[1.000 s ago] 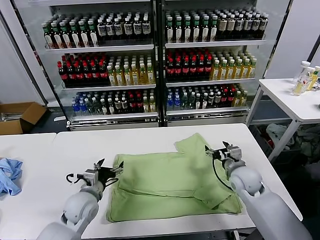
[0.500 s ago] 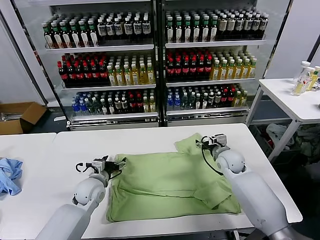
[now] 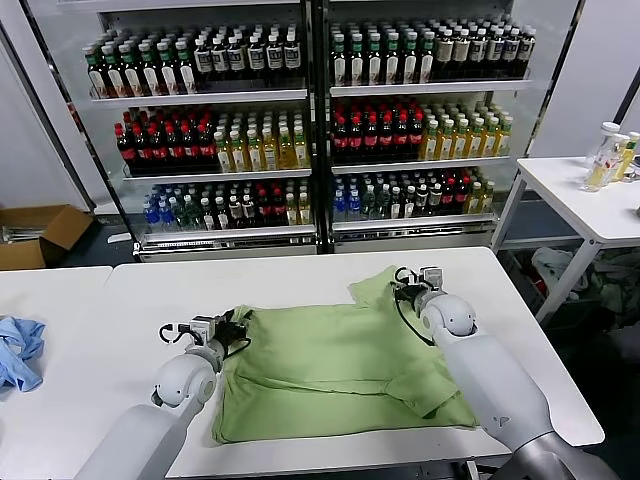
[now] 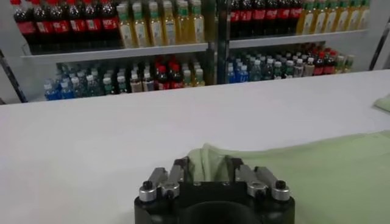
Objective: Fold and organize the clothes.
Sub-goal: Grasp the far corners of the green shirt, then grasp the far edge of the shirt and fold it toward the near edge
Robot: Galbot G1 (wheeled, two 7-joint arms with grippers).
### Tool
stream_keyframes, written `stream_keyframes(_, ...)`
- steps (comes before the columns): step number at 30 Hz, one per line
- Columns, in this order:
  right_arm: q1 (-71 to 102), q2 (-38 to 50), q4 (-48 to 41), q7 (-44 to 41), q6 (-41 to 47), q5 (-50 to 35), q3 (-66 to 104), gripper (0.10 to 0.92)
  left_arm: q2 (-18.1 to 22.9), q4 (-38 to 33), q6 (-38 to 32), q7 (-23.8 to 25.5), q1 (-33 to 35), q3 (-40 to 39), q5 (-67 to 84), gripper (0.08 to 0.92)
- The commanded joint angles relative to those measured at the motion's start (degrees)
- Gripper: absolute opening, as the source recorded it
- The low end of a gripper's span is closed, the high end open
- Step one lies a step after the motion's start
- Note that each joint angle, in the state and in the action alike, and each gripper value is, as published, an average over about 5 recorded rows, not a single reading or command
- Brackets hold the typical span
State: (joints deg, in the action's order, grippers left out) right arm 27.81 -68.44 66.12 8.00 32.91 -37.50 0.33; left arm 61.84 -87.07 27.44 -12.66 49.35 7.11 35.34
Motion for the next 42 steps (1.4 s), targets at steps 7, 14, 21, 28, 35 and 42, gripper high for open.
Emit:
stream_keyframes(7,0.2,-0.2,1.1,-1.5,-0.2,-1.8,0.1,0.130,-0.2,-1.6,-3.9,1.4,1.7,0.9,2.6,0.168)
stream_keyframes(14,3.9,2.9,11.3,-0.8,-3.5,-2.7,2.4,0.105,-2.0,-7.3,-7.4,2.3,4.4,3.0,4.5,0.087)
stream_keyframes(21,9.7,7.0,23.5,-0.1,-4.0,-4.7,6.0,0.105,-3.5,-14.2,-8.5,2.3,8.6,5.3,4.8,0.087)
stream_keyframes(28,16.7,11.5,34.1,0.6,-3.7,-5.7,10.0,0.105,-5.7,-20.0,-8.6,2.5,13.6,8.4,5.4,0.087)
stream_keyframes(35,24.8,15.5,41.9,0.9,-3.1,-7.0,15.0,0.105,-8.4,-24.4,-8.5,3.0,18.9,12.7,6.8,0.087)
stream_keyframes(42,33.7,17.3,47.5,1.8,-2.3,-8.2,20.7,0.105,-8.7,-28.9,-8.2,3.6,25.1,14.8,6.2,0.087)
